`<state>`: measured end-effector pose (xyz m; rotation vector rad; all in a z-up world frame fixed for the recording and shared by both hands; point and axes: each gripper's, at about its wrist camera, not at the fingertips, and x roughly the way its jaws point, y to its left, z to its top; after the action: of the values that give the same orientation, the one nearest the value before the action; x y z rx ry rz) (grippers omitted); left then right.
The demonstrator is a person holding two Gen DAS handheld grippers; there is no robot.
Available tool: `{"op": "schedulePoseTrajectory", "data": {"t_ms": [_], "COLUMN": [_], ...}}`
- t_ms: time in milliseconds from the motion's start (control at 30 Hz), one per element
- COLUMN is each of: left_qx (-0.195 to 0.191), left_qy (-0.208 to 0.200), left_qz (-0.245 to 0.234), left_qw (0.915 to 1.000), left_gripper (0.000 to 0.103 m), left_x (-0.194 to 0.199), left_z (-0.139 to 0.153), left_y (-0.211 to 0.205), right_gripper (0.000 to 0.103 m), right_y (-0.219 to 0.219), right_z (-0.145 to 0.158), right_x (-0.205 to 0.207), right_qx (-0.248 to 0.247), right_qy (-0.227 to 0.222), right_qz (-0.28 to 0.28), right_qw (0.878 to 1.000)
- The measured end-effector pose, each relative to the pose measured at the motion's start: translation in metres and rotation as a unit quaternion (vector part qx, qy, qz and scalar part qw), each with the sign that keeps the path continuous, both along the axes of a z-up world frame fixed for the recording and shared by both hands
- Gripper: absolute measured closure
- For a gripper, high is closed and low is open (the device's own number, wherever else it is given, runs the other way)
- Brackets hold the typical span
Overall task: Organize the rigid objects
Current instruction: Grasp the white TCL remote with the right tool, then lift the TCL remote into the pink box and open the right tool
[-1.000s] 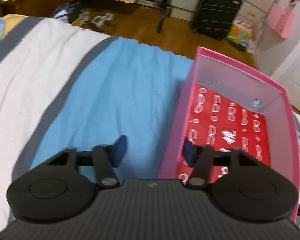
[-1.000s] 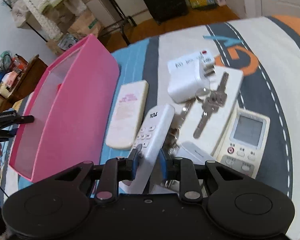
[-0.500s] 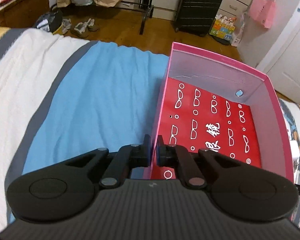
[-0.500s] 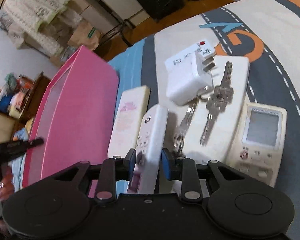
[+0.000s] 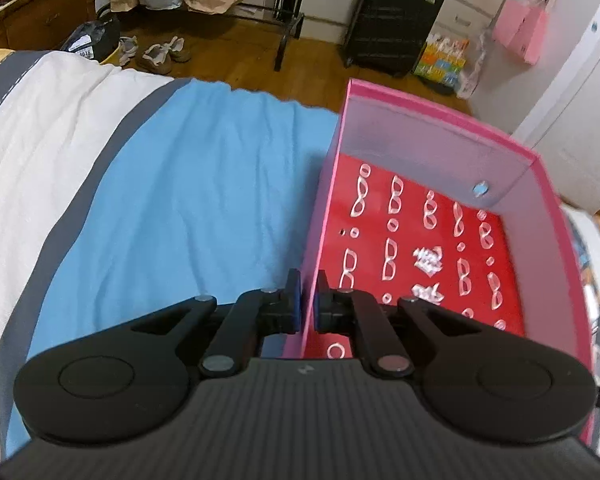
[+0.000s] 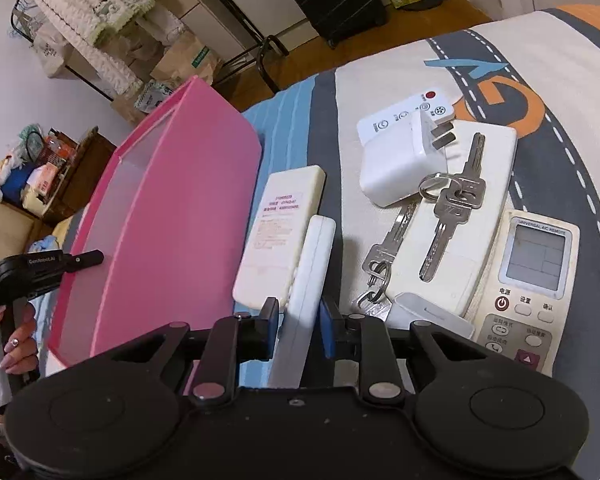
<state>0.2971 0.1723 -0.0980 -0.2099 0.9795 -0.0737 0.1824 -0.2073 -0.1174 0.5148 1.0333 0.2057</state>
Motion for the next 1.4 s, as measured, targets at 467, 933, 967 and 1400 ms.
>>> {"op": "schedulePoseTrajectory", "data": {"t_ms": [467, 933, 967, 1400], "left_qx": [0.004, -0.043, -0.046, -0.078], "left_qy": [0.003, 0.045, 0.048, 0.037], "left_qz": [-0.036, -0.001, -0.005, -0.005], "left_qw": [0.9993, 0.9980, 0.9978, 0.9963], "left_gripper": [0.095, 0.093, 0.092, 0.093], "left_x": [-0.025, -0.033, -0.035, -0.044], "left_z": [0.016, 0.007, 0.009, 0.007], "left_y": [-0.006, 0.005, 0.004, 0.018], "right_gripper": [0.082, 0.082, 0.082, 0.082], "right_y": [-0.016, 0.034, 0.049, 0.173], "right_z": [0.030, 0.128, 0.124, 0.026], "right_x": [-0.026, -0.014, -0.003, 0.109], "right_qx": [-0.001, 0.123, 0.136, 0.101], "right_qy": [-0.046, -0.114, -0.098, 0.026], "right_qz": [-0.014, 0.029, 0.042, 0.017], "right_qw": [0.999, 0.985, 0.985, 0.994]}}
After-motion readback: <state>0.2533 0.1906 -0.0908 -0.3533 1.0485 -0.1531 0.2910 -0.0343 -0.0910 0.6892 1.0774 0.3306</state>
